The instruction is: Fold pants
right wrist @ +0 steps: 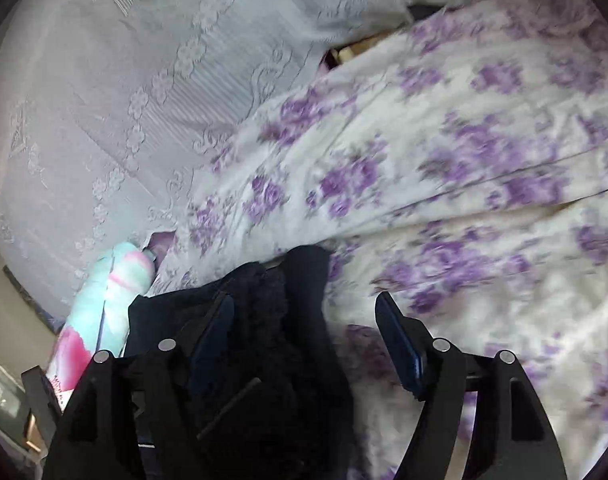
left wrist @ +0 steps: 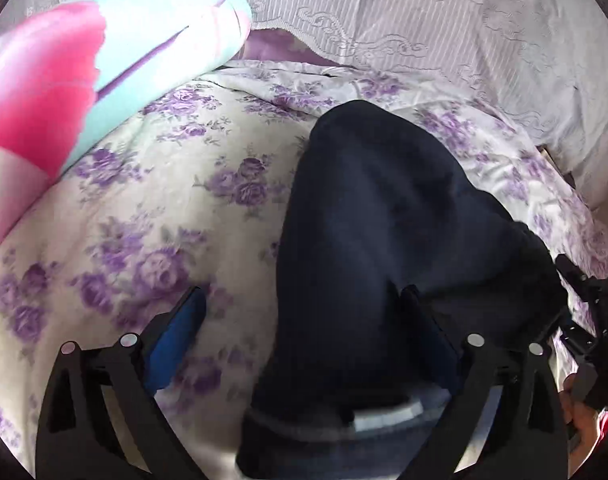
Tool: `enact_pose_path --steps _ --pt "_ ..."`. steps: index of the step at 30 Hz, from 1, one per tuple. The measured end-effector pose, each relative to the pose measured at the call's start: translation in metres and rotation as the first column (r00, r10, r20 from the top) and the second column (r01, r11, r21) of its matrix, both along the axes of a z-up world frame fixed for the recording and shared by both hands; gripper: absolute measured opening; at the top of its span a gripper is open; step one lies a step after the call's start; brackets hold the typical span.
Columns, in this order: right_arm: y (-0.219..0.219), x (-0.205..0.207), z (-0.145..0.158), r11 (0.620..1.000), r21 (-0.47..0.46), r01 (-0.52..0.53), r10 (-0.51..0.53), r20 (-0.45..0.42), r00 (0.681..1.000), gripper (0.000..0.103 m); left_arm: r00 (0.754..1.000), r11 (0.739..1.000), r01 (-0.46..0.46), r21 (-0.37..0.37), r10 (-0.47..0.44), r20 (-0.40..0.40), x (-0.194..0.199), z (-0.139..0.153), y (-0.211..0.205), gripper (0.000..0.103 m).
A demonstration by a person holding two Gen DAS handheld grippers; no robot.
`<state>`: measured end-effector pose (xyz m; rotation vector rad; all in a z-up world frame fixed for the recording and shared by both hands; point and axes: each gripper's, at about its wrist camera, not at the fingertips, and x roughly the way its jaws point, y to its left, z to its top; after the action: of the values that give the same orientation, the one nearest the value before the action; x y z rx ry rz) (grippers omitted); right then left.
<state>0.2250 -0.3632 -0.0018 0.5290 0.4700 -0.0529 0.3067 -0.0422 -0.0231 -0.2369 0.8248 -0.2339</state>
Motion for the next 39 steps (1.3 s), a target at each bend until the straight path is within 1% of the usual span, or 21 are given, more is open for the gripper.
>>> enact_pose_path --steps 1,2,4,6,7,8,9,12,14,16,18,20,24,30,33,39 --pt "0.005 -0.016 0.003 1.000 -0.027 0.006 -0.005 0.012 1.000 0.075 1.000 1.000 -0.005 0.003 0.004 0.021 -0.013 0.004 0.001 0.094" --pt "0.012 -0.030 0.004 0.998 -0.057 0.007 -0.006 0.016 1.000 0.078 0.998 1.000 -0.011 0.017 0.010 0.054 -0.028 0.010 0.002 0.094" --pt "0.027 -0.058 0.006 0.991 -0.136 0.007 -0.004 0.022 1.000 0.084 0.991 0.995 -0.007 0.095 -0.007 0.137 -0.070 0.022 -0.002 0.095" --pt "0.041 -0.084 0.007 0.979 -0.206 0.004 -0.001 0.018 1.000 0.091 0.977 0.982 0.016 0.187 -0.055 0.204 -0.106 0.029 -0.009 0.096" --pt "0.050 -0.098 0.008 0.974 -0.229 0.000 0.004 0.018 1.000 0.092 0.971 0.977 0.029 0.213 -0.078 0.227 -0.120 0.032 -0.013 0.098" --pt "0.057 -0.111 0.012 0.969 -0.248 -0.003 0.008 0.019 1.000 0.096 0.964 0.972 0.040 0.233 -0.099 0.246 -0.140 0.034 -0.018 0.098" --pt "0.066 -0.124 0.013 0.963 -0.269 -0.005 0.011 0.020 1.000 0.099 0.961 0.969 0.043 0.243 -0.107 0.255 -0.152 0.035 -0.019 0.098" --pt "0.090 -0.162 0.016 0.939 -0.342 0.038 -0.028 0.034 0.999 0.099 0.956 0.967 0.025 0.252 -0.097 0.277 -0.186 0.039 -0.022 0.098" --pt "0.102 -0.183 0.018 0.921 -0.385 0.064 -0.044 0.060 0.997 0.099 0.949 0.969 -0.007 0.246 -0.072 0.307 -0.208 0.043 -0.019 0.098" --pt "0.112 -0.196 0.022 0.910 -0.410 0.057 -0.017 0.101 0.995 0.099 0.938 0.972 -0.054 0.231 -0.030 0.344 -0.224 0.049 -0.014 0.098" --pt "0.120 -0.198 0.023 0.901 -0.432 0.027 0.023 0.111 0.994 0.099 0.934 0.971 -0.081 0.224 -0.005 0.358 -0.230 0.051 -0.010 0.098" --pt "0.122 -0.191 0.022 0.896 -0.445 0.012 0.025 0.076 0.997 0.099 0.938 0.972 -0.077 0.223 -0.005 0.347 -0.228 0.049 -0.007 0.098" --pt "0.115 -0.175 0.018 0.920 -0.390 -0.043 0.052 0.013 0.999 0.099 0.953 0.973 -0.052 0.225 -0.018 0.301 -0.216 0.041 -0.008 0.098" --pt "0.106 -0.159 0.008 0.950 -0.304 -0.072 0.065 -0.035 0.997 0.099 0.949 0.963 -0.031 0.269 -0.056 0.310 -0.209 0.038 -0.017 0.098" --pt "0.105 -0.157 0.006 0.954 -0.291 -0.075 0.065 -0.044 0.997 0.099 0.950 0.960 -0.008 0.280 -0.079 0.300 -0.208 0.036 -0.023 0.098" --pt "0.112 -0.159 0.009 0.944 -0.323 -0.076 0.070 -0.030 0.997 0.099 0.940 0.951 -0.004 0.308 -0.101 0.326 -0.214 0.037 -0.029 0.098"
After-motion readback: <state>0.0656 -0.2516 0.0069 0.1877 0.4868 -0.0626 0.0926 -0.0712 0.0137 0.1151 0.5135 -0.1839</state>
